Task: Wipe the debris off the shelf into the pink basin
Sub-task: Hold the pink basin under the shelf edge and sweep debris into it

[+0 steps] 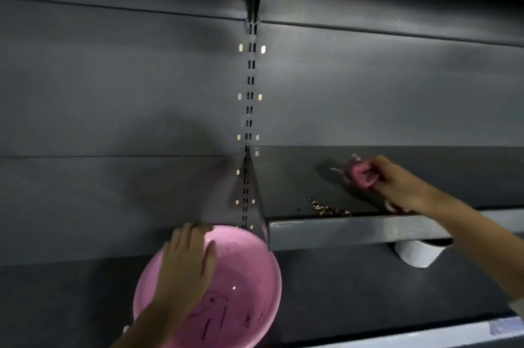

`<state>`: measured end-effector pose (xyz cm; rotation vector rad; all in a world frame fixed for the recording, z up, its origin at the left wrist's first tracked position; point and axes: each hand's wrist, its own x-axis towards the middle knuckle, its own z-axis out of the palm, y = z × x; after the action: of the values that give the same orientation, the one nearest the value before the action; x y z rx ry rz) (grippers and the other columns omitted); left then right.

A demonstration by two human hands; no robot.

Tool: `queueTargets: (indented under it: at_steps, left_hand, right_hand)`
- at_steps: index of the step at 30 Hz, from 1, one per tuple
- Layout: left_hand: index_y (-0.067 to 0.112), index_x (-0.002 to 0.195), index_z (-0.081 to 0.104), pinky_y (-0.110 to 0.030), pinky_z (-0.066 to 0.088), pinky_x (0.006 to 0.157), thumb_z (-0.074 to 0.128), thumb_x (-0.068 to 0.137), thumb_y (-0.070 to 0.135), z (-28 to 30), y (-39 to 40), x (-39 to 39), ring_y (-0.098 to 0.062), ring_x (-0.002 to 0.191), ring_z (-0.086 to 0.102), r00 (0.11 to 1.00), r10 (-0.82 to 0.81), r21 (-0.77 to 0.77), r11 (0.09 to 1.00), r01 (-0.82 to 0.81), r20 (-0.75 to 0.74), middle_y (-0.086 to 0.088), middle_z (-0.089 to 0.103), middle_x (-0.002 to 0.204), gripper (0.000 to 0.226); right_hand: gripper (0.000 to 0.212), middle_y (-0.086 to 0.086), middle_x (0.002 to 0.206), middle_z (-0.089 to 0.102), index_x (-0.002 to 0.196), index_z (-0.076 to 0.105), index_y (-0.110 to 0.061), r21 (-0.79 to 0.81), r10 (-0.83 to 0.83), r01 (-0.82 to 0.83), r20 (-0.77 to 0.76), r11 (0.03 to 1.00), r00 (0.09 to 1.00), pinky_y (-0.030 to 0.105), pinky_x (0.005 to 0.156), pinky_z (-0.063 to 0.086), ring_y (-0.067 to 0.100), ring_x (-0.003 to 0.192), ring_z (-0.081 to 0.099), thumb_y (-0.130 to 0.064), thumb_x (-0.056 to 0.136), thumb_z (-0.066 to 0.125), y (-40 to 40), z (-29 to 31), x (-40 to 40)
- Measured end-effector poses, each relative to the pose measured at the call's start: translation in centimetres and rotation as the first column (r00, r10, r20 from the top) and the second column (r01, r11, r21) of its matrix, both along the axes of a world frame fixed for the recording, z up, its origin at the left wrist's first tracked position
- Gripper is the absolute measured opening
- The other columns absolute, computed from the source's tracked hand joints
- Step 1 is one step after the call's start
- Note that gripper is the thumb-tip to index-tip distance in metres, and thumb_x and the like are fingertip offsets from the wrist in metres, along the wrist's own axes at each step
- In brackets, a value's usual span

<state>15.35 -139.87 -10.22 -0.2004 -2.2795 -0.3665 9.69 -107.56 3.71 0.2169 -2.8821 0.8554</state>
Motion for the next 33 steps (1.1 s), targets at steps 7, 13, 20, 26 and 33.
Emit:
queueTargets:
  at_steps: [7, 13, 20, 26, 33]
  left_hand:
    - [-0.004, 0.145, 0.014, -0.037, 0.019, 0.115, 0.064, 0.081, 0.034, -10.2, -8.9, 0.6, -0.03, 0.141, 0.016, 0.58, 0.25, 0.046, 0.894, -0.446, 0.775, -0.019, 0.019, 0.153, 0.09]
    - [-0.008, 0.135, 0.03, -0.044, 0.042, 0.09, 0.065, 0.079, 0.01, -11.4, -8.5, -0.6, -0.042, 0.117, 0.046, 0.487, 0.033, 0.37, 0.605, -0.705, 0.873, -0.03, 0.045, 0.131, 0.068]
    - [-0.018, 0.108, 0.054, -0.035, 0.039, 0.06, 0.057, 0.08, -0.002, -11.4, -8.1, -0.1, -0.032, 0.076, 0.052, 0.535, -0.156, 0.556, 0.304, -0.773, 0.83, -0.019, 0.052, 0.072, 0.033]
    - [-0.01, 0.107, 0.053, -0.038, 0.047, 0.058, 0.047, 0.081, -0.004, -8.2, -6.3, -1.0, -0.032, 0.075, 0.053, 0.65, -0.181, 0.674, 0.179, -0.716, 0.738, -0.02, 0.054, 0.08, 0.027]
    - [-0.018, 0.097, 0.056, -0.031, 0.039, 0.058, 0.057, 0.071, -0.007, -3.0, -6.1, -1.7, -0.03, 0.065, 0.049, 0.732, -0.273, 0.779, 0.157, -0.607, 0.624, -0.02, 0.052, 0.069, 0.028]
  right_hand:
    - [0.042, 0.012, 0.107, 0.053, 0.128, 0.041, -0.004, 0.135, -0.092, 0.08, 0.089, 0.988, 0.992, 0.023, 0.079, 0.028, 0.028, 0.104, 0.053, 0.005, 0.087, 0.045, 1.2, -1.8, -1.0]
    - [0.046, 0.025, 0.131, 0.051, 0.132, 0.037, -0.003, 0.174, -0.123, 0.107, 0.085, 0.979, 0.989, 0.027, 0.083, 0.031, 0.036, 0.117, 0.049, 0.007, 0.087, 0.044, 0.9, -1.9, -1.2]
    - [0.043, 0.027, 0.129, 0.05, 0.13, 0.038, -0.001, 0.181, -0.136, 0.118, 0.092, 0.976, 0.986, 0.027, 0.081, 0.03, 0.036, 0.115, 0.05, 0.006, 0.088, 0.043, 0.7, -2.0, -1.3]
    - [0.046, 0.024, 0.129, 0.051, 0.131, 0.038, -0.004, 0.19, -0.128, 0.106, 0.106, 0.976, 0.986, 0.027, 0.083, 0.031, 0.034, 0.114, 0.051, 0.008, 0.087, 0.042, 0.5, -1.8, -1.0]
    - [0.056, 0.012, 0.149, 0.034, 0.142, 0.027, -0.012, 0.216, -0.099, 0.07, 0.128, 0.974, 0.987, 0.025, 0.106, 0.028, 0.025, 0.134, 0.037, 0.002, 0.09, 0.04, 0.2, -1.4, -0.2]
